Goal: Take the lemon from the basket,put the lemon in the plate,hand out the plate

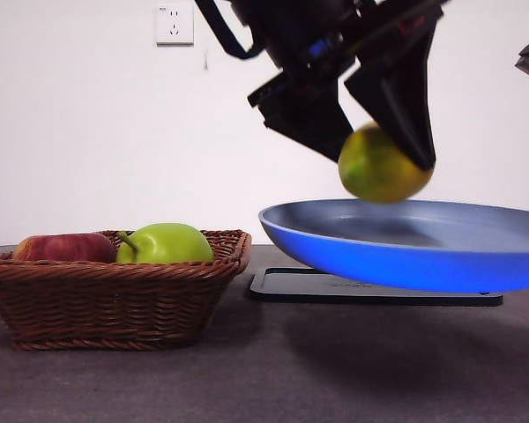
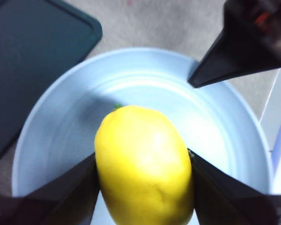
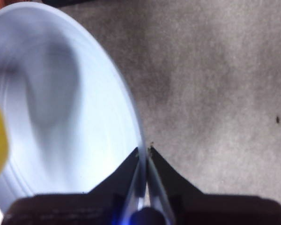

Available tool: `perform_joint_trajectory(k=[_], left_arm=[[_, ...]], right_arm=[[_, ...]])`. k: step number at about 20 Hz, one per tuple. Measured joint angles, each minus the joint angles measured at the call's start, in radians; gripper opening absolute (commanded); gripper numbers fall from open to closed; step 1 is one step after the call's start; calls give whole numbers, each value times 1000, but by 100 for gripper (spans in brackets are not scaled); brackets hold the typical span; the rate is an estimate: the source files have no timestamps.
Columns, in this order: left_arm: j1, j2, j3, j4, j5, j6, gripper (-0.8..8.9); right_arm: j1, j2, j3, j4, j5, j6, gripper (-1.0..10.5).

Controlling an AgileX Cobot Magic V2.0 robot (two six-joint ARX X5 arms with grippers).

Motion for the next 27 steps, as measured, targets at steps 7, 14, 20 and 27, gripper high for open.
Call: perform_joint_trajectory(k=[7, 14, 20, 27], left_arm=[[-16, 34, 0, -7, 1, 0, 285], [-17, 34, 0, -7, 1, 0, 339], [-18, 34, 0, -9, 45, -6, 367], [-4, -158, 0, -107, 46, -42, 363]], right_arm=[[0, 0, 0, -8, 0, -1, 3], [0, 0, 0, -16, -7, -3, 3], [0, 0, 0, -19, -68, -3, 3], [-10, 39, 0, 23, -21, 35, 3]])
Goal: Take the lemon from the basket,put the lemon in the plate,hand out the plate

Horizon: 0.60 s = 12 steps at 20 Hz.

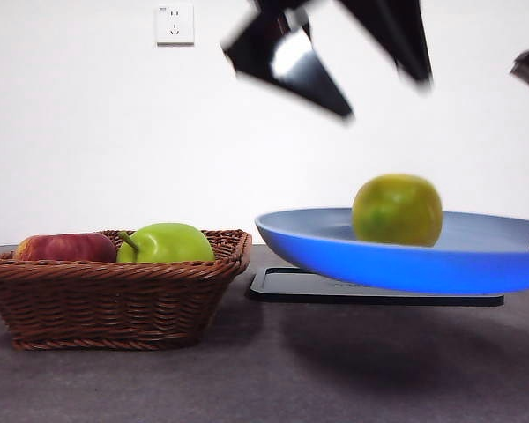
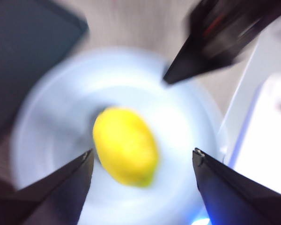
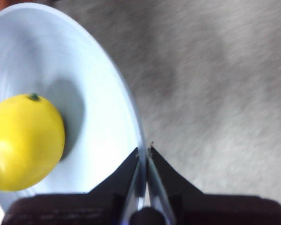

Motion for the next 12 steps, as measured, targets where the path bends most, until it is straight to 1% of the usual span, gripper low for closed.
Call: perform_joint_trajectory(k=[3, 6, 8, 12], left_arm=[[22, -115, 0, -53, -24, -3, 363], [49, -232, 0, -133, -76, -3, 363], [63, -307, 0, -176, -111, -3, 363], [78, -405, 0, -248, -178, -3, 363]], right_arm=[[-26, 72, 30, 18, 4, 8, 3], [-49, 176, 107, 99, 26, 23, 3], [-63, 266, 182, 112, 51, 27, 3], [-84, 482, 367, 127, 52, 30, 3]])
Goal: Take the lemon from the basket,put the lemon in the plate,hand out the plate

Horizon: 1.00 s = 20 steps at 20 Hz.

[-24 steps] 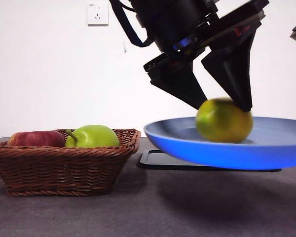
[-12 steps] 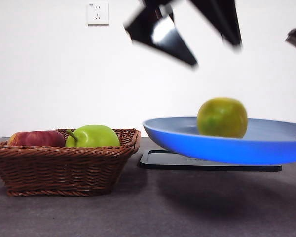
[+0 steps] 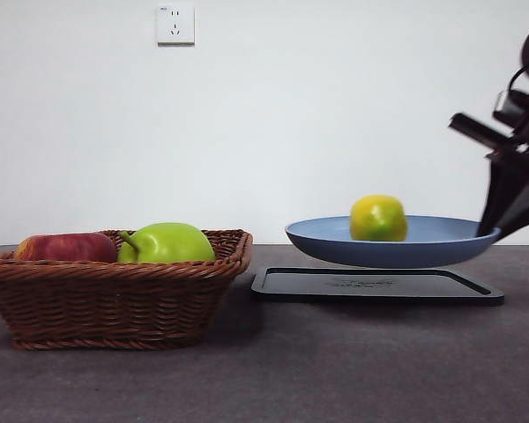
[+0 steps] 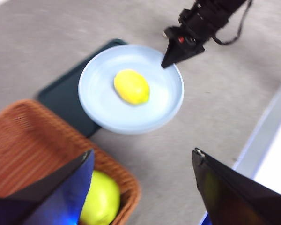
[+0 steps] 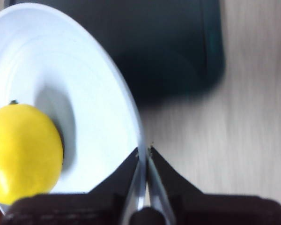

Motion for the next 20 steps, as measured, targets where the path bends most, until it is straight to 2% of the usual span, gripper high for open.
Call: perform_joint_trajectory(k=[7, 15, 20], left_arm=[[3, -28, 0, -35, -45, 0, 363], [3, -27, 0, -35, -51, 0, 363], [3, -27, 0, -35, -51, -1, 363]], right_arm=[[-10, 272, 265, 14, 0, 9, 3], [-29, 346, 274, 37, 0, 14, 5], [-30, 346, 275, 21, 6, 14, 115]])
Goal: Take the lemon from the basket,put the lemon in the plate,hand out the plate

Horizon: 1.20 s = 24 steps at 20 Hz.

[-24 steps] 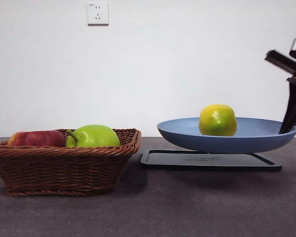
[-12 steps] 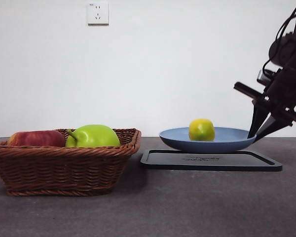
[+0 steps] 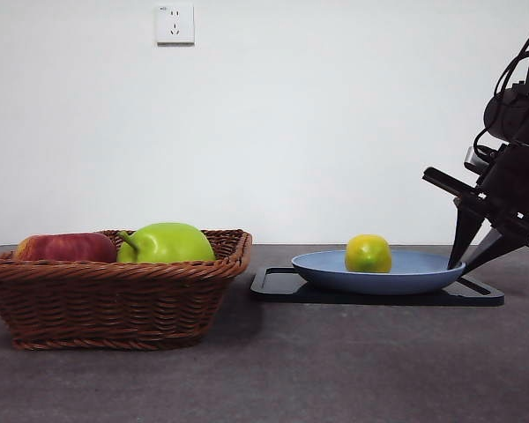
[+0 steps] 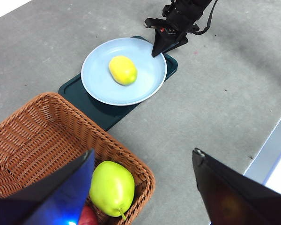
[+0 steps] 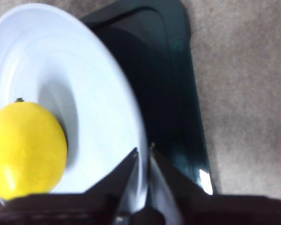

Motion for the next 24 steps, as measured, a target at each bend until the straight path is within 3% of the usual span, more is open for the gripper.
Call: perform_joint_trajectory(k=[5, 9, 14, 16, 20, 22, 24], left_arm=[[0, 0, 0, 0, 0, 0, 363], [0, 0, 0, 0, -44, 0, 363], [13, 2, 0, 62, -90, 9, 353], [29, 5, 0, 90, -91, 31, 273], [72, 6, 0, 112, -91, 95, 21], [108, 6, 0, 112, -90, 131, 6], [164, 6, 0, 110, -90, 150, 6]], right_arm=[[-3, 0, 1, -3, 36, -29, 251], [-29, -46, 1, -76, 36, -94, 246], [-52, -261, 2, -238, 36, -197, 199], [-40, -348, 2, -306, 36, -220, 103], [56, -535, 2, -375, 38, -253, 36], [125, -616, 2, -377, 47, -266, 2], [215, -689, 2, -377, 132, -278, 2]])
